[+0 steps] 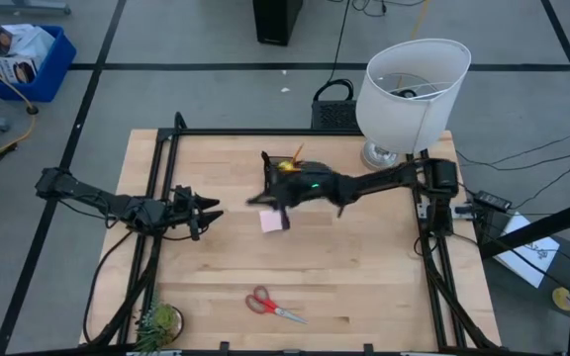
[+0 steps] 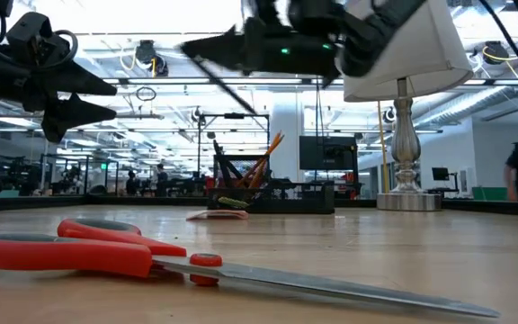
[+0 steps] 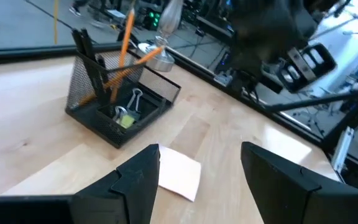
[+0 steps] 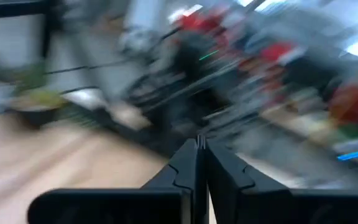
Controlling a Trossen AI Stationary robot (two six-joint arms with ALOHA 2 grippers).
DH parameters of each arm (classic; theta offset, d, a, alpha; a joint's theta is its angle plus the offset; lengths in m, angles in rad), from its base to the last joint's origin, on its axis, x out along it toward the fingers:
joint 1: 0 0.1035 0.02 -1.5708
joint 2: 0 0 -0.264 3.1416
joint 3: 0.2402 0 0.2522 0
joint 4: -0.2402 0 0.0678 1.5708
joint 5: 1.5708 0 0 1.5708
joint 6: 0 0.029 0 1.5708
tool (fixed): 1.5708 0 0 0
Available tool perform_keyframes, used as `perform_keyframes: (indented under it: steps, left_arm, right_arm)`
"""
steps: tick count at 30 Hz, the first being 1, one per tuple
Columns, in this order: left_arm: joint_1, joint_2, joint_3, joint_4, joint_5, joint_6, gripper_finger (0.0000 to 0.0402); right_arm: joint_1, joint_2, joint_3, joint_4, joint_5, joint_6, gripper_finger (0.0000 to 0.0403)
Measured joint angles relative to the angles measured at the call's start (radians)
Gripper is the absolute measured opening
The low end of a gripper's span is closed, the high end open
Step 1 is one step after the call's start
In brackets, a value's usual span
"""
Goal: Pick and place office supplies into organizer
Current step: Put the black pen into the desk organizer
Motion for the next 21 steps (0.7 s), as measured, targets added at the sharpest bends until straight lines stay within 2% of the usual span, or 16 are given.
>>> perform_keyframes:
  steps: [3,6,11,17,21]
  left_arm:
    - [0.0,0.0,0.0,0.011,-0.029,0.003,0.023]
    - [0.001,0.0,0.0,0.017,-0.054,0.005,0.023]
    - [0.001,0.0,0.0,0.053,-0.104,0.039,0.023]
    - [0.001,0.0,0.0,0.066,-0.11,0.067,0.023]
    - [0.001,0.0,0.0,0.062,-0.11,0.066,0.023]
  right_arm:
    - [-0.018,-0.021,-0.118,0.285,0.113,-0.049,0.0017]
    - [-0.042,0.008,-0.163,0.469,0.124,-0.007,0.0017]
    - [-0.095,0.107,-0.149,0.558,0.186,0.048,0.0017]
    - [-0.152,0.214,-0.098,0.765,0.209,0.113,0.0017]
    - [-0.182,0.255,-0.053,0.726,0.237,0.134,0.0017]
